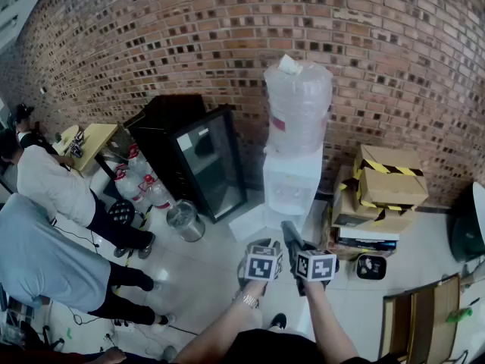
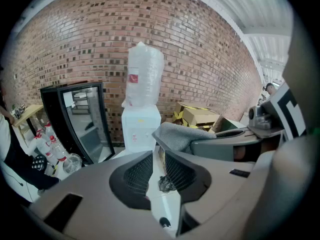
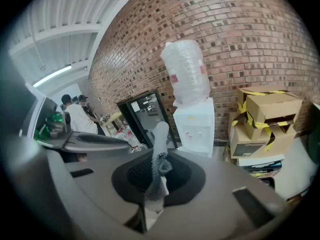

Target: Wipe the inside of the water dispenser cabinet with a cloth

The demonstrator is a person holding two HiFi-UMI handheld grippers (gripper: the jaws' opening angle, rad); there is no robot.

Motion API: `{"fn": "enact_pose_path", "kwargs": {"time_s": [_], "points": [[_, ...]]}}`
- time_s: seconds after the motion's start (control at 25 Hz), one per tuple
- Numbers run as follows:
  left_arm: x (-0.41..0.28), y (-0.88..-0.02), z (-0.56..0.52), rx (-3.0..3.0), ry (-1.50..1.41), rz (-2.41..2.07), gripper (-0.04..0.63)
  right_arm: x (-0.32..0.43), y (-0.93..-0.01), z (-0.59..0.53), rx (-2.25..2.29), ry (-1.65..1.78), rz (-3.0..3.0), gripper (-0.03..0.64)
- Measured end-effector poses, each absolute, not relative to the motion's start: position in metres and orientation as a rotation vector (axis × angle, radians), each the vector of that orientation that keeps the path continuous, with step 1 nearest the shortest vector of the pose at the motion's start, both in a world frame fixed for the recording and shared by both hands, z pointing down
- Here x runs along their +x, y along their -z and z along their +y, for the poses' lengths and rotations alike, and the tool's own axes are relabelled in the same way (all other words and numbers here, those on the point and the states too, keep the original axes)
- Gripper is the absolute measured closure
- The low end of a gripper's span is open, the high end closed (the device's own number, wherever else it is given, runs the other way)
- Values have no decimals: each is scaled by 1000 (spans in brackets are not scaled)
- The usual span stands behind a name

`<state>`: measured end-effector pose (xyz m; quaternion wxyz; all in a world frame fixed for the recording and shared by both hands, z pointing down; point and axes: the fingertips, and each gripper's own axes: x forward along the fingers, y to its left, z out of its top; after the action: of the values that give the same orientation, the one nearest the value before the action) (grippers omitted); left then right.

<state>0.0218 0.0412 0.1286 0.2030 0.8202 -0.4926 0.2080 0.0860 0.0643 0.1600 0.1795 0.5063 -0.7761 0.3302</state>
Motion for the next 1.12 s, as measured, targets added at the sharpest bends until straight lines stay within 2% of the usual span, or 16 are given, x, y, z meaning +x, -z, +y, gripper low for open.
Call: {"fn": "enact_pose_path", "kwargs": {"time_s": [0.64, 1.12], "points": [[-20, -121, -92, 2360, -524, -1255, 514, 46, -154, -49, 1522, -890, -2136, 595], [3, -155, -118, 2337, -580, -1189, 514, 63, -183, -87, 1506, -987, -2127, 595]]}}
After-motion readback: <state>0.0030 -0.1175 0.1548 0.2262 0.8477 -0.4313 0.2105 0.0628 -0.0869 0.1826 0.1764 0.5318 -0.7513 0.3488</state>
